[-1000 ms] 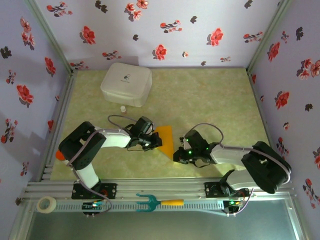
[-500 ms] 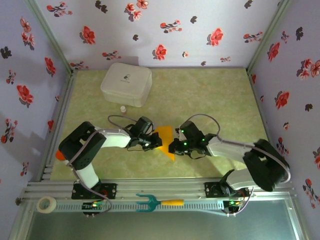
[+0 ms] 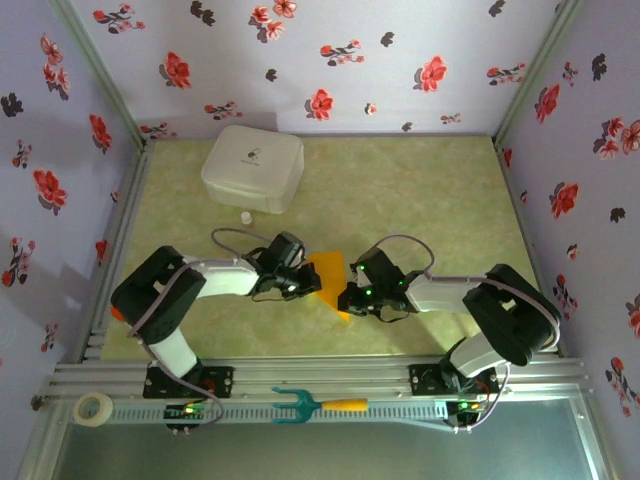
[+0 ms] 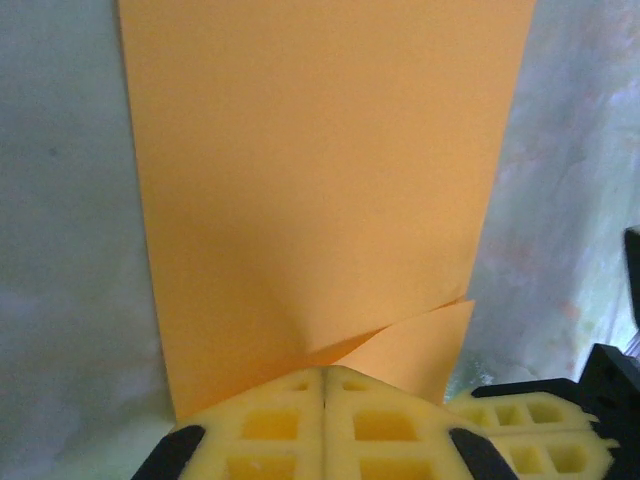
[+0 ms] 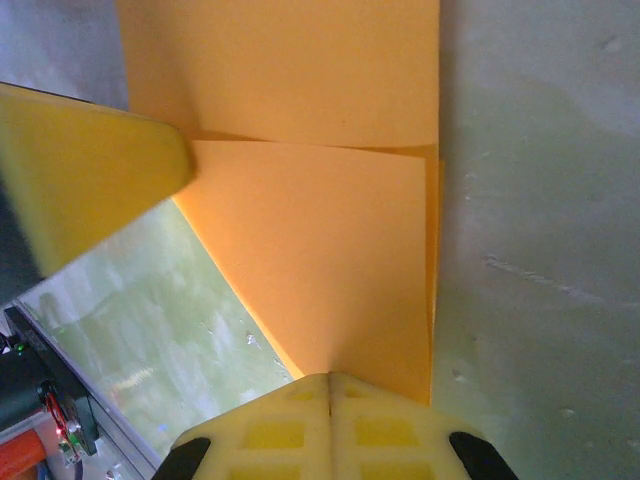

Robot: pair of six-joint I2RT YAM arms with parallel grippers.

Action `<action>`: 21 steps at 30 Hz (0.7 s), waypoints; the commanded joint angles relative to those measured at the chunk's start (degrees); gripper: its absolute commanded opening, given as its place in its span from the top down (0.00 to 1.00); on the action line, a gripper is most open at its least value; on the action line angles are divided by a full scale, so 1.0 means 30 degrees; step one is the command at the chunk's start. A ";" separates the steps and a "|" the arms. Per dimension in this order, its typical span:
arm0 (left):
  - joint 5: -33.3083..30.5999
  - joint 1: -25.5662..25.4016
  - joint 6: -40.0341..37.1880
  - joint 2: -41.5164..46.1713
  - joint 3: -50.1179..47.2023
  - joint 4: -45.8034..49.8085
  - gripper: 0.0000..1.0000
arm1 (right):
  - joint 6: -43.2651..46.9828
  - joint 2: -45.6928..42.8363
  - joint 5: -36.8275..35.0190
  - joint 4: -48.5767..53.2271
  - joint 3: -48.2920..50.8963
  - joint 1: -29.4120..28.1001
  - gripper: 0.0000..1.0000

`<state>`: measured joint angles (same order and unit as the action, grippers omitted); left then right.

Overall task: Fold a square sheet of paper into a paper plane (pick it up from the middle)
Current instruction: Perform the third fold on the triangle at the bottom-center of the table.

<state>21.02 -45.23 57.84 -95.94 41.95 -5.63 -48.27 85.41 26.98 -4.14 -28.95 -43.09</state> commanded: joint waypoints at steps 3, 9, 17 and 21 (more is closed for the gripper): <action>-0.0876 -0.0510 -0.0539 0.1249 0.0547 0.0643 0.95 | -0.0052 0.0284 -0.1383 0.2131 0.0361 0.0104 1.00; -0.0181 -0.0774 -0.0028 0.0047 -0.0236 -0.0747 0.96 | -0.0067 0.0264 -0.1467 0.2250 0.0376 0.0099 1.00; -0.0352 0.0466 -0.0793 -0.0734 -0.1233 -0.0610 0.99 | -0.0050 0.0126 -0.1554 0.2254 0.0598 0.0111 1.00; -0.0416 0.1227 -0.1493 -0.0592 -0.1651 -0.0351 0.98 | -0.0053 0.0169 -0.1502 0.2112 0.0691 0.0127 1.00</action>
<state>23.22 -44.01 56.49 -97.47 39.29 -10.92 -48.25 85.23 26.30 -4.10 -28.97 -43.09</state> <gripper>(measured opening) 0.057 0.060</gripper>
